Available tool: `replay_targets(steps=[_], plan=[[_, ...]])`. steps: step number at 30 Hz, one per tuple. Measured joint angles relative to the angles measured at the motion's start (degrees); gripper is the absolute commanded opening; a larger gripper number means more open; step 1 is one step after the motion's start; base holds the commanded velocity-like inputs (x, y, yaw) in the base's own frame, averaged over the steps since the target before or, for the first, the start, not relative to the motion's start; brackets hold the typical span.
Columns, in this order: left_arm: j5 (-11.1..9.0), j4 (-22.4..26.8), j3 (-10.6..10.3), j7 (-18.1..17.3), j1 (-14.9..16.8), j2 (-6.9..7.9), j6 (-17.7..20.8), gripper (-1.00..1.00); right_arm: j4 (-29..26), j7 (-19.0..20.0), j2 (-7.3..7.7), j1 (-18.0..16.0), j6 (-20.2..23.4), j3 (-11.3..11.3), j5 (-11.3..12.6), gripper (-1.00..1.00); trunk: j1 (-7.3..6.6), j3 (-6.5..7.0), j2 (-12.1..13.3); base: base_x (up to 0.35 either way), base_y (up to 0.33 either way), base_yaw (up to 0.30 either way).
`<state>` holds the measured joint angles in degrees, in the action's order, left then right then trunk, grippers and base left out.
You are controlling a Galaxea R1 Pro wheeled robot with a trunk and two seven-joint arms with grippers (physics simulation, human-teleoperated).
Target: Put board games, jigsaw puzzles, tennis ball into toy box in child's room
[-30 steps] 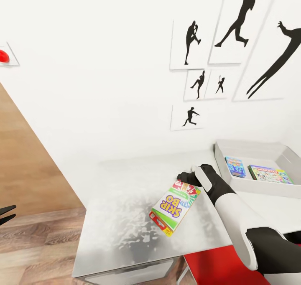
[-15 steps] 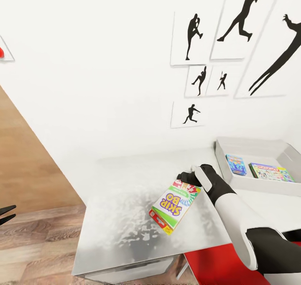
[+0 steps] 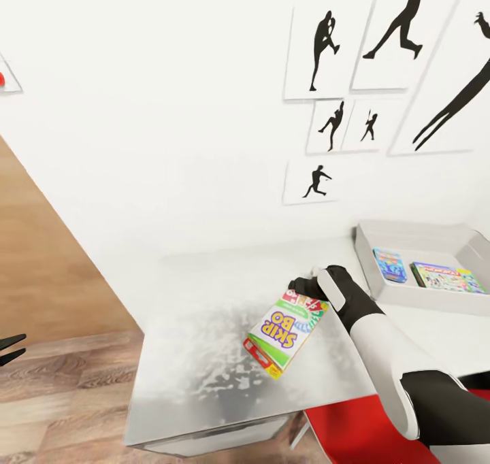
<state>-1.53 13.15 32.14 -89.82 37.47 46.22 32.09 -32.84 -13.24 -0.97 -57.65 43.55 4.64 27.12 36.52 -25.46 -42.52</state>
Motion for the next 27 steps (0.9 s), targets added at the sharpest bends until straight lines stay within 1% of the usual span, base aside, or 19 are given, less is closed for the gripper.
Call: replay_targets(steps=[14, 24, 25, 27], plan=[[0.00, 0.01, 0.00, 0.00, 0.00, 0.00, 0.00, 1.00, -0.13, 0.00, 0.00, 0.02, 0.05, 0.00, 0.03, 1.00, 0.00, -0.06, 0.00, -0.006, 0.263, 0.000], [0.01, 0.00, 0.01, 0.00, 0.01, 0.04, 0.00, 1.00, 0.37, 0.06, 0.00, 0.02, 0.21, -0.03, 0.12, 1.00, 0.02, -0.06, 0.00, -0.117, 0.202, 0.000], [0.01, 0.00, 0.00, 0.00, 0.02, 0.03, 0.00, 1.00, 1.30, 0.09, 0.01, 0.06, 0.16, -0.05, 0.76, 1.00, 0.02, -0.07, 0.02, -0.146, 0.177, 0.000], [0.01, 0.00, 0.00, 0.00, 0.02, 0.05, 0.00, 1.00, 1.36, 0.08, -0.01, 0.04, 0.16, -0.05, 0.83, 1.00, 0.02, -0.07, 0.02, -0.147, 0.171, 0.000]])
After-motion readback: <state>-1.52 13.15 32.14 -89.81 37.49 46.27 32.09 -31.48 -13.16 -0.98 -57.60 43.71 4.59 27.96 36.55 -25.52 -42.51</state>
